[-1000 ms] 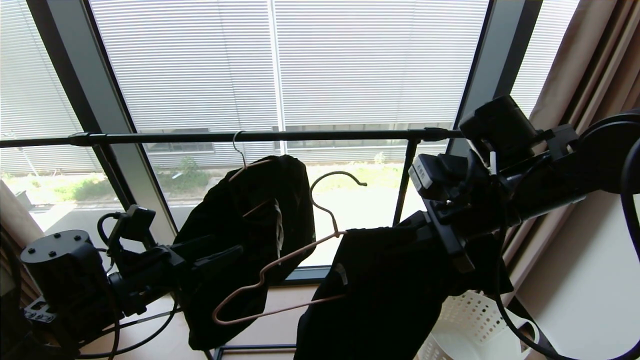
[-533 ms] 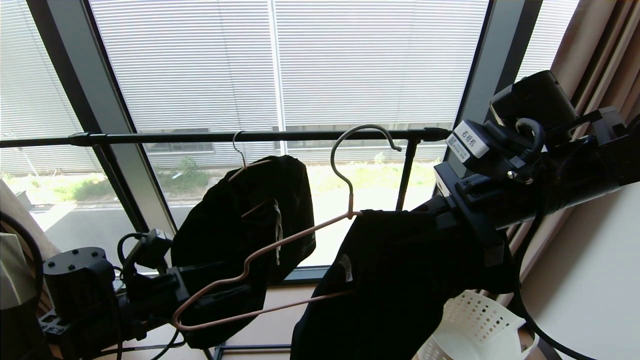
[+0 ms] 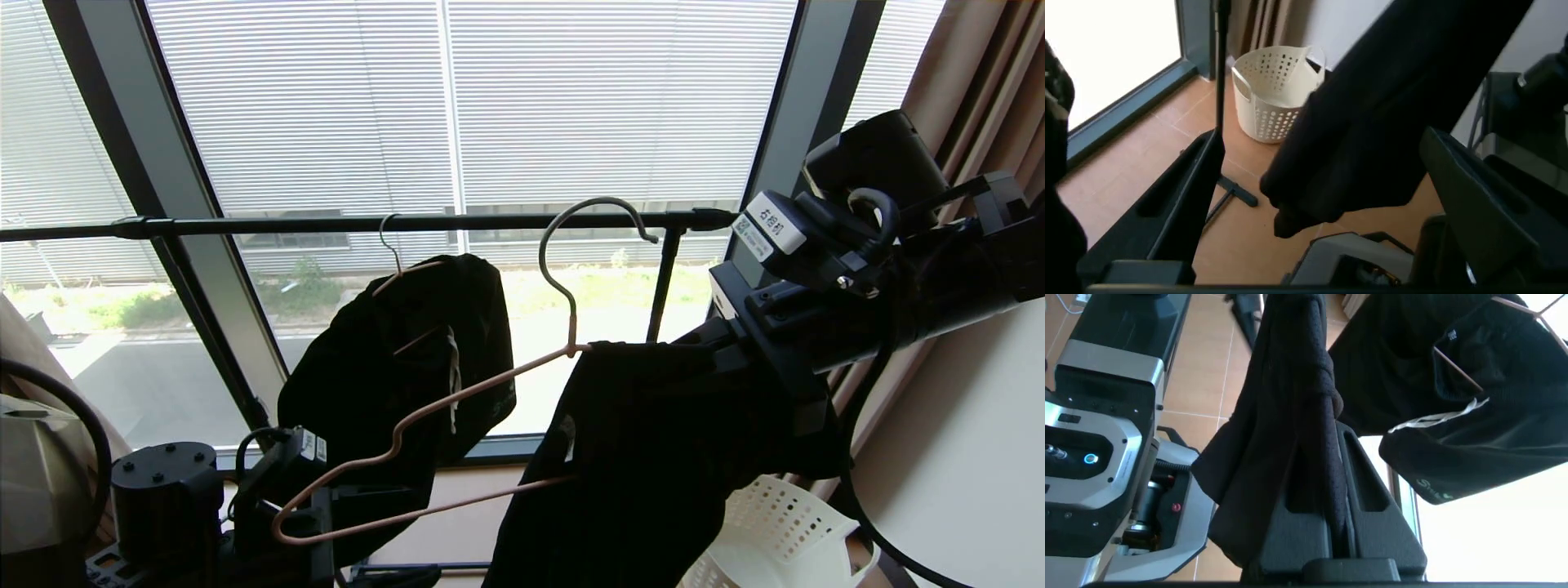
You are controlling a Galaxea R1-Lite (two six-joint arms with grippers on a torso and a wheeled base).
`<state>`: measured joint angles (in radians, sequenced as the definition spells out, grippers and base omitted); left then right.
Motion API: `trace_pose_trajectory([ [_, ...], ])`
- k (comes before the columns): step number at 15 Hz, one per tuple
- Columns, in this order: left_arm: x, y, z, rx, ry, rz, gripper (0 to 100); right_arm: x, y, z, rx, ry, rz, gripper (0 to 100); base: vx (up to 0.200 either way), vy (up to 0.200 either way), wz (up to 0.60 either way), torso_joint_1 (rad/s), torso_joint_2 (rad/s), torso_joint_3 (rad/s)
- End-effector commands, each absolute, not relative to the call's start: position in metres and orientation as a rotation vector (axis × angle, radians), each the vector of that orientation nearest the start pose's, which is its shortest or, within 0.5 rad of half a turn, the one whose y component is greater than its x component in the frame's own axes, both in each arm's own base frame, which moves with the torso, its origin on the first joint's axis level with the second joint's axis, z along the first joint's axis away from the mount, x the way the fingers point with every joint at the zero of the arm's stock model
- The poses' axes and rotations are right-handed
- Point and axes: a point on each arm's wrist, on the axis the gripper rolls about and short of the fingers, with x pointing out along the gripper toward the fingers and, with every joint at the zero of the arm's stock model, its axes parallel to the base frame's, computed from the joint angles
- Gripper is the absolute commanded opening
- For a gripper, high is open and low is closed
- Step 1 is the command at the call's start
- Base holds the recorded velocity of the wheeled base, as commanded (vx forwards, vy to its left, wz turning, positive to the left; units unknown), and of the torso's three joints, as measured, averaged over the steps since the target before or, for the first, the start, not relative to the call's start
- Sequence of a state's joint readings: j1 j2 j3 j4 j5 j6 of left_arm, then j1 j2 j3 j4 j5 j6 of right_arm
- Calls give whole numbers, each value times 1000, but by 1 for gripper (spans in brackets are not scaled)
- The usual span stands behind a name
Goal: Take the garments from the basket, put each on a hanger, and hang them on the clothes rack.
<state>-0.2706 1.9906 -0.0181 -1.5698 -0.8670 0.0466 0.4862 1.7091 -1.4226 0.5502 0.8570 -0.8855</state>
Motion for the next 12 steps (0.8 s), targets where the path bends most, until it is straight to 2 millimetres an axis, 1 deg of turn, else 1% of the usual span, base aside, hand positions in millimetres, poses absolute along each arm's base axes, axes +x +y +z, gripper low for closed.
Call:
trace_pose_trajectory([
  [1, 196, -81, 41, -84, 410, -1167, 100, 250, 157, 248, -538, 267, 1559, 0, 0, 0, 0, 0, 0, 0],
  [5, 198, -83, 42, -79, 399, -1174, 100, 251, 165, 243, -539, 275, 1583, 0, 0, 0, 0, 0, 0, 0],
  [6, 200, -91, 43, -68, 381, -1207, 100, 251, 166, 243, -539, 276, 1583, 0, 0, 0, 0, 0, 0, 0],
  [9, 214, -102, 43, -62, 346, -1232, 100, 249, 168, 244, -540, 272, 1591, 0, 0, 0, 0, 0, 0, 0],
  [12, 217, -113, 46, -71, 332, -1263, 100, 248, 170, 244, -542, 270, 1600, 0, 0, 0, 0, 0, 0, 0],
])
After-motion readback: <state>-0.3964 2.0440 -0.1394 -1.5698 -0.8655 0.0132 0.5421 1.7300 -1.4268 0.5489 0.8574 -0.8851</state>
